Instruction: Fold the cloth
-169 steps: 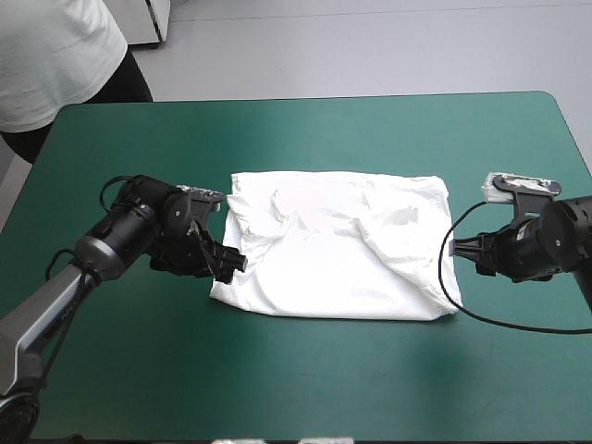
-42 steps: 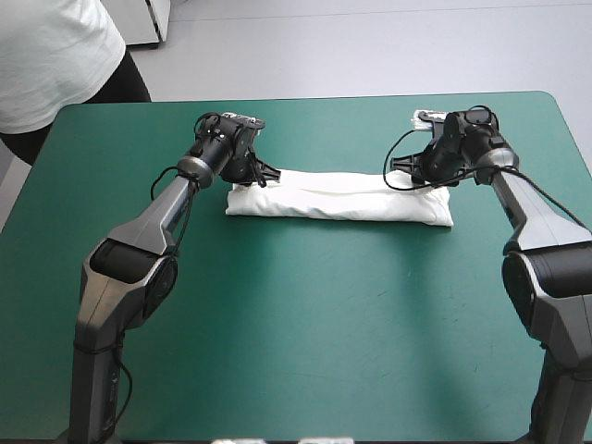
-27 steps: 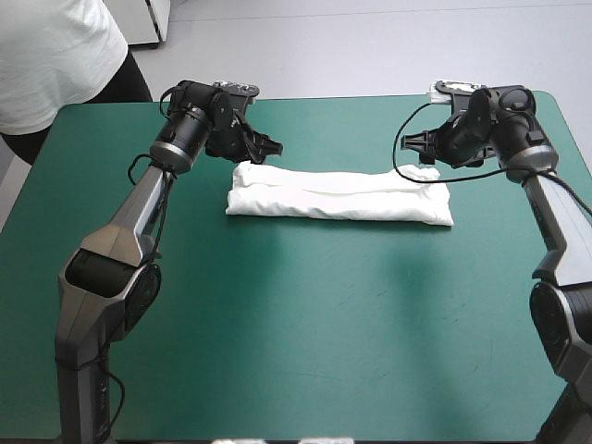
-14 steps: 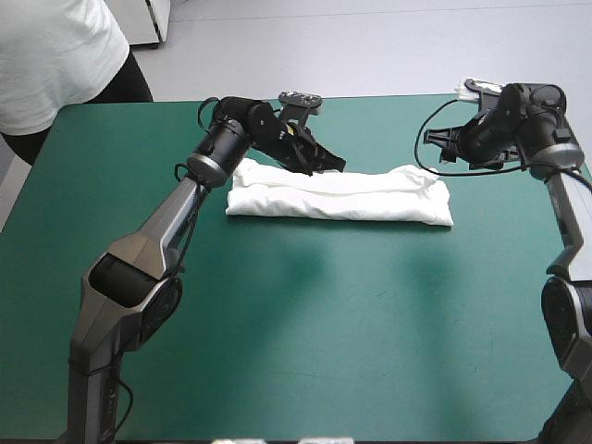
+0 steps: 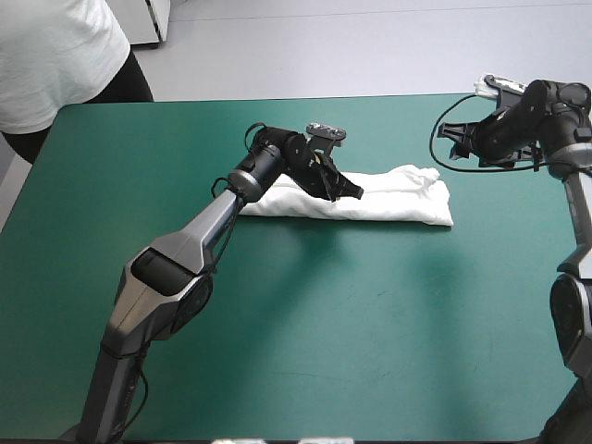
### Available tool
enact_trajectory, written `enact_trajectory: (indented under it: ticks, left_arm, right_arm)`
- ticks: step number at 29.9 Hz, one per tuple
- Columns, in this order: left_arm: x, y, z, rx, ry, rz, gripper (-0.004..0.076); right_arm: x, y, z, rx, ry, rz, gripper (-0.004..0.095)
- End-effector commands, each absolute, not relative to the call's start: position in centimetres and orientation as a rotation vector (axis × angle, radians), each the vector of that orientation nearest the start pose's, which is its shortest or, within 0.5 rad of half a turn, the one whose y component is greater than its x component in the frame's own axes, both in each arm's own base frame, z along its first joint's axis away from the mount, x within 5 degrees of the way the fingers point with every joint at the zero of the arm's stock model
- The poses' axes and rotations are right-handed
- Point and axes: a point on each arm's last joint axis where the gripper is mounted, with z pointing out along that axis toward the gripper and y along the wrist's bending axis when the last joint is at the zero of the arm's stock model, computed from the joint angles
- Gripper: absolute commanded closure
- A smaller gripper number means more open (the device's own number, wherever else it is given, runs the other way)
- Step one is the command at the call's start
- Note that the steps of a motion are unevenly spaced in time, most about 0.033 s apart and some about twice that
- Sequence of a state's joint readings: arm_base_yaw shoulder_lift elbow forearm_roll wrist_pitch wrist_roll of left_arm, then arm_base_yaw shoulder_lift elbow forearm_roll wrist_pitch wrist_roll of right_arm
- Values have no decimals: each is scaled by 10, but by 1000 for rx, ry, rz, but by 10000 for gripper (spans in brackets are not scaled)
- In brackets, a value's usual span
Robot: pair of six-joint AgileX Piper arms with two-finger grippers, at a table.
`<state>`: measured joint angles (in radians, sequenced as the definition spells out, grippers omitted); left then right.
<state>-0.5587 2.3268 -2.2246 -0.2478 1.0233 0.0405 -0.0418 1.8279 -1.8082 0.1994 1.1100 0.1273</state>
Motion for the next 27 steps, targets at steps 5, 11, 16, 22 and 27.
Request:
enact_trajectory:
  ticks: [5, 11, 16, 22, 27]
  left_arm:
    - [431, -295, 257, 668, 2494, -512, 734]
    - [429, -295, 238, 698, 2592, -502, 734]
    - [428, -295, 237, 704, 2606, -500, 734]
    - [427, -295, 237, 706, 2614, -504, 734]
    - [426, -294, 236, 719, 2629, -500, 734]
  right_arm:
    - [393, -2, 384, 244, 2458, 307, 399]
    - [393, 0, 366, 178, 2498, 416, 384]
    - [394, -2, 326, 129, 2600, 478, 250]
    - [411, -3, 288, 130, 2664, 507, 227]
    - [424, -1, 262, 141, 2696, 557, 234]
